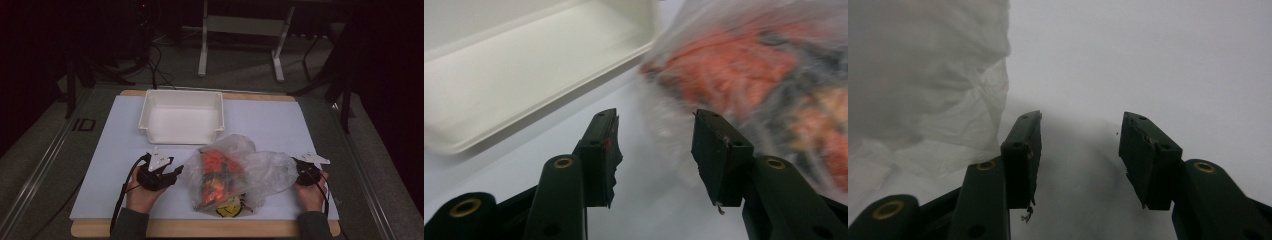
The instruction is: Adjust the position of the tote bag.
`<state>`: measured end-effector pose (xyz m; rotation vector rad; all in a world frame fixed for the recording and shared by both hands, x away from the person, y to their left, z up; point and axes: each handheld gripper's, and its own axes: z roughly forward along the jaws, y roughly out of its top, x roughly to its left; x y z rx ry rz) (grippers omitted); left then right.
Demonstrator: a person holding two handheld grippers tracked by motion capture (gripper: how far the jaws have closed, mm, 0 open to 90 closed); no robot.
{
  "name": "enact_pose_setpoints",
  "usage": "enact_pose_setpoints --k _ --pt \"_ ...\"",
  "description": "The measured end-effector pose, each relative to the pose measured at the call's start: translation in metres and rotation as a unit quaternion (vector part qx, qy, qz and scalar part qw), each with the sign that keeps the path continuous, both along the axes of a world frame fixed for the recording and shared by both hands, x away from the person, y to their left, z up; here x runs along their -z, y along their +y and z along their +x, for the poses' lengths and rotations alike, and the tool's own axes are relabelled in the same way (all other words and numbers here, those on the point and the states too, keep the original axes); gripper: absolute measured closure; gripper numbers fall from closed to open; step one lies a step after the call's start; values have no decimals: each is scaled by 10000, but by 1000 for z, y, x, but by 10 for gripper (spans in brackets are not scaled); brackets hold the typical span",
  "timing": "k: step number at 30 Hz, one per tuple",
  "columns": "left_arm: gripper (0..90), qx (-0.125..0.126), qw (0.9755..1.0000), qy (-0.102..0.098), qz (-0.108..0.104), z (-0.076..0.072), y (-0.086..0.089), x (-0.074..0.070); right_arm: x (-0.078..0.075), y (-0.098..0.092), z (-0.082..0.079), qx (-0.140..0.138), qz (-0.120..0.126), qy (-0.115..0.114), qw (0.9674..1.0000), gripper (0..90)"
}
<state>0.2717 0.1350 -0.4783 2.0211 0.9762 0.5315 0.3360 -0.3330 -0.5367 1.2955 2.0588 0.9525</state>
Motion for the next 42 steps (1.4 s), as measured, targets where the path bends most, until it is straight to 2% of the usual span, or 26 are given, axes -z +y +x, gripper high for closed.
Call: enact_pose_setpoints --k 4,9,13,15,16,19,21,25,31,32,33,37,42 --pt "525 230 9997 22 31 2 -16 -1 0 0 0 3 -14 -5 10000 504" --pt "512 594 9981 171 -3 8 -33 -1 0 0 0 -4 -17 -14 10000 503" --pt "517 756 9962 399 180 14 -43 8 0 1 0 -2 -61 -24 10000 501" --pt "580 808 9945 570 349 16 -47 14 0 2 -1 -7 -91 -26 10000 500" --pt "642 835 9935 619 454 17 -48 17 0 2 -1 -10 -105 -21 9999 500" --pt "831 849 9919 682 659 17 -51 22 0 2 0 -8 -93 -29 10000 499" --pt "896 821 9914 699 741 17 -50 25 0 2 -1 -2 -97 -24 9999 499" --pt "900 756 9908 738 850 15 -47 30 0 2 -1 -10 -108 -26 9999 498" --pt "900 645 9889 923 967 13 -37 47 0 2 -1 -9 -110 -31 9999 498" --pt "900 645 9889 923 967 13 -37 47 0 2 -1 -9 -110 -31 9999 498" --pt "900 606 9903 918 846 12 -31 48 0 2 -1 -7 -117 -25 9999 498" --pt "900 588 9899 885 943 12 -31 48 0 3 -1 3 -121 -19 9999 498" --pt "890 565 9903 897 900 12 -30 48 0 3 -1 -2 -124 -23 9999 498"
